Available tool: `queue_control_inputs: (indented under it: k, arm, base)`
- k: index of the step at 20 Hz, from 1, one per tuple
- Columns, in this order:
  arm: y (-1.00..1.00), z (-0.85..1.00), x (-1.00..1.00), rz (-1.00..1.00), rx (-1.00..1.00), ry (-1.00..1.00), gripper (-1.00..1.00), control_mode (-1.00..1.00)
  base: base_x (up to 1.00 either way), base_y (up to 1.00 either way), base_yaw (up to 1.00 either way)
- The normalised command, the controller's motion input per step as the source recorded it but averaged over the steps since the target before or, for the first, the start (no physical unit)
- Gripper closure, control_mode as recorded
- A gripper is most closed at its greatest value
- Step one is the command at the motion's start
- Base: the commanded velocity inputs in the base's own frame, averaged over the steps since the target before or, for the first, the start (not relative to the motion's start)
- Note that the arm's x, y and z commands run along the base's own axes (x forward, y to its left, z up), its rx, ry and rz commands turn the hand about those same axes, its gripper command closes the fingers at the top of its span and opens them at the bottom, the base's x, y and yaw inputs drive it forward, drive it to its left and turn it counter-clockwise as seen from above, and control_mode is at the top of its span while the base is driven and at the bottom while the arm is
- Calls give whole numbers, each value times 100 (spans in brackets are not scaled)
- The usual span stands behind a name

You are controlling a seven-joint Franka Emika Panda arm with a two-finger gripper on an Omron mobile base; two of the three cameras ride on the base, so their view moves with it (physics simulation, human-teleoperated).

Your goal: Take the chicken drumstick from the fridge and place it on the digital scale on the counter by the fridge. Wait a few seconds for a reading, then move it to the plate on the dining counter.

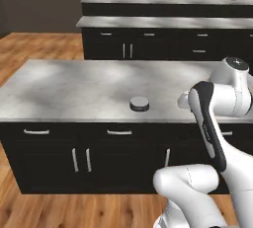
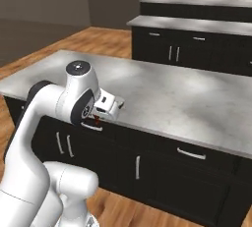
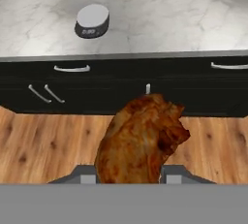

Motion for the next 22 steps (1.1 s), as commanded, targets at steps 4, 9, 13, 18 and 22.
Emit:
queue_control_inputs:
  k: [4, 9, 13, 18, 22]
  arm:
    - [0, 0, 0, 0, 0, 0, 100, 100]
    - [0, 0, 0, 0, 0, 0, 100, 100]
    - [0, 0, 0, 0, 0, 0, 100, 100]
    - [0, 0, 0, 0, 0, 0, 100, 100]
    - [0, -22, 62, -42, -1, 18, 100, -100]
  base:
    - [65, 100, -10]
    - [87, 85, -17]
    - [72, 37, -36]
    - [51, 7, -51]
    - [0, 0, 0]
